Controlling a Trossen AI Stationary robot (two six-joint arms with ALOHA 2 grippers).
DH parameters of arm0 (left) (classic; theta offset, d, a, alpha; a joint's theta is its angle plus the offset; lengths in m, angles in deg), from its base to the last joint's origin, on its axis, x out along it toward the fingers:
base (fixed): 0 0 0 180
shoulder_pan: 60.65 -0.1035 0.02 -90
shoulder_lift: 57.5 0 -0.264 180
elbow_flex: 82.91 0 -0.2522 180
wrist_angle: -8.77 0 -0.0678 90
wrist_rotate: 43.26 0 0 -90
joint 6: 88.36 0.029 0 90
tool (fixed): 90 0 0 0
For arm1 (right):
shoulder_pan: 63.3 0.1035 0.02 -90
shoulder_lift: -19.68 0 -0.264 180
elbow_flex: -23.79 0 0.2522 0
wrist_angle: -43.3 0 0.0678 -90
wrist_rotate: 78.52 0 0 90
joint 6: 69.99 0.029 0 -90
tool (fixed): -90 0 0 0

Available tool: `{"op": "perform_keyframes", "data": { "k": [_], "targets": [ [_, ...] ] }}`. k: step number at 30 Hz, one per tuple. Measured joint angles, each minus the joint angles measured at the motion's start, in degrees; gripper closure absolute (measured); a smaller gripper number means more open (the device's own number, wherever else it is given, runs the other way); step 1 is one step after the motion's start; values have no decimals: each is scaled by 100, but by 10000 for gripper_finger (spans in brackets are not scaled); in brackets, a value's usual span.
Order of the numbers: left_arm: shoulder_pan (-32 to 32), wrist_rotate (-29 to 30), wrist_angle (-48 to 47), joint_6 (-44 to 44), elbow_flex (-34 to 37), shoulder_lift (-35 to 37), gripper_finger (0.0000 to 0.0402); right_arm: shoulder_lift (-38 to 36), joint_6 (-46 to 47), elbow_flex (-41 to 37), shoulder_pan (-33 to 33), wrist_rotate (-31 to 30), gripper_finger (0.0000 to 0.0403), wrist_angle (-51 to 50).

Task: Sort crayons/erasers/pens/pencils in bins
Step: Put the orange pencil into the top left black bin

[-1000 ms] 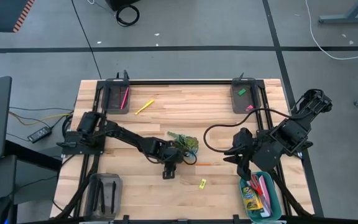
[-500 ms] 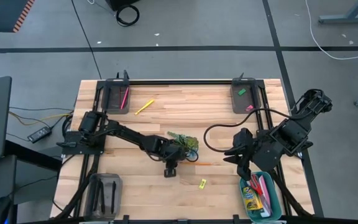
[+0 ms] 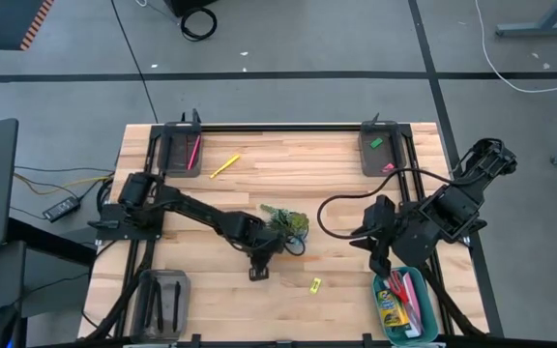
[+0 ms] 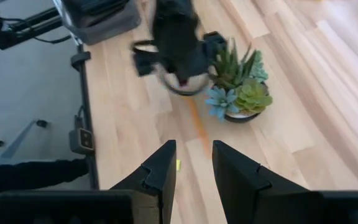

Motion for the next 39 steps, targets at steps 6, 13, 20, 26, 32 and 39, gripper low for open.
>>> {"op": "perform_keyframes", "data": {
  "k": [6,13,20,26,32,39],
  "targets": [
    [70,-5,-750,529,-829,500,376,0,-51,-2,-2,-358,292,-191],
    [69,266,-1510,396,-1778,1091,376,-2,-68,-2,-2,-509,292,-208],
    [-728,1685,-3100,59,-2118,2016,376,-2,73,-2,0,-791,292,-311],
    [-2124,1786,-3656,-323,-1651,2976,376,-4,265,-2,-4,-1173,292,-341],
    [-3509,1893,-3901,-624,-647,3789,376,-4,548,-2,-9,-1419,292,-342],
    [-4708,1966,-3994,-1270,662,4609,376,-4,762,-2,-22,-1647,292,-333]
  ]
}}
